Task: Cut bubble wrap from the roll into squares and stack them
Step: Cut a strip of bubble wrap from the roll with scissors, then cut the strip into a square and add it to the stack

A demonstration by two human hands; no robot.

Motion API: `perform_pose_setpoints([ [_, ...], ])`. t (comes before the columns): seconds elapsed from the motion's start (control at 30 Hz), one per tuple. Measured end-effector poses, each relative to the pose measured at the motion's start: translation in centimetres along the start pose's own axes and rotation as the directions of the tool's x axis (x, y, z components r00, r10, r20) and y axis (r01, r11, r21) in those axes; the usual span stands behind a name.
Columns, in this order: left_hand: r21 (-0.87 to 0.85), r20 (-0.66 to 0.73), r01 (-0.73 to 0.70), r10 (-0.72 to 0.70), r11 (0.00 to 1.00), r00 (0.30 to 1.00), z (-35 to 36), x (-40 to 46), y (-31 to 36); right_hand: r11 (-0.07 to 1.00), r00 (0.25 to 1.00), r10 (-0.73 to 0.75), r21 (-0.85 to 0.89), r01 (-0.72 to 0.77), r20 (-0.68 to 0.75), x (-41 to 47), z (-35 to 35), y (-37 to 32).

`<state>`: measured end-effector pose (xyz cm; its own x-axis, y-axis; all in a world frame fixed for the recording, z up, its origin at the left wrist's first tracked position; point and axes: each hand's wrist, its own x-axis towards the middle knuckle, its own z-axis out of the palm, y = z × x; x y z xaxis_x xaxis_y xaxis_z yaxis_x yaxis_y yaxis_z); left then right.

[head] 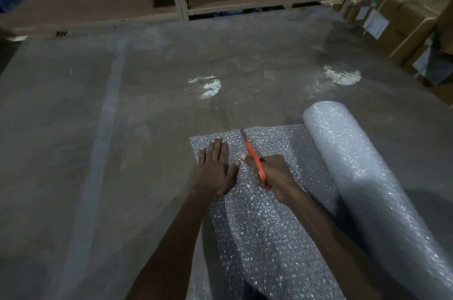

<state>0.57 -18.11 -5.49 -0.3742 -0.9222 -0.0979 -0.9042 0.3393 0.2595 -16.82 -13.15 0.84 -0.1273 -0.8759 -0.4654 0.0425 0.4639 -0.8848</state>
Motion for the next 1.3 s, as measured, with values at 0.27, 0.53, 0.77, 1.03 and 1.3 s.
perform_pose_setpoints([
  [0.27,-0.062,-0.073,0.02,-0.024,0.998,0.997,-0.4,-3.8,0.4,0.982,0.992,-0.123,-0.152,0.116,-0.039,-6.8,-0.9,0.4],
  [0.53,-0.144,-0.122,0.003,-0.021,0.99,0.992,1.8,-11.4,3.5,0.64,0.91,-0.379,-0.757,0.128,-0.166,-10.8,-2.4,2.0],
  [0.77,-0.085,-0.105,-0.037,0.028,0.996,0.994,2.5,-16.7,5.7,0.325,0.886,-0.45,-0.945,0.045,-0.112,-9.2,-2.3,5.6],
  [1.03,0.045,-0.047,-0.049,0.051,0.998,0.998,3.6,-18.2,4.5,0.256,0.851,-0.524,-0.96,0.111,-0.042,-9.2,-1.9,7.0],
  [1.3,0.135,-0.019,-0.004,0.007,0.991,1.0,1.7,-19.8,1.8,0.142,0.714,-0.666,-0.904,0.404,0.215,-12.4,1.1,10.3],
])
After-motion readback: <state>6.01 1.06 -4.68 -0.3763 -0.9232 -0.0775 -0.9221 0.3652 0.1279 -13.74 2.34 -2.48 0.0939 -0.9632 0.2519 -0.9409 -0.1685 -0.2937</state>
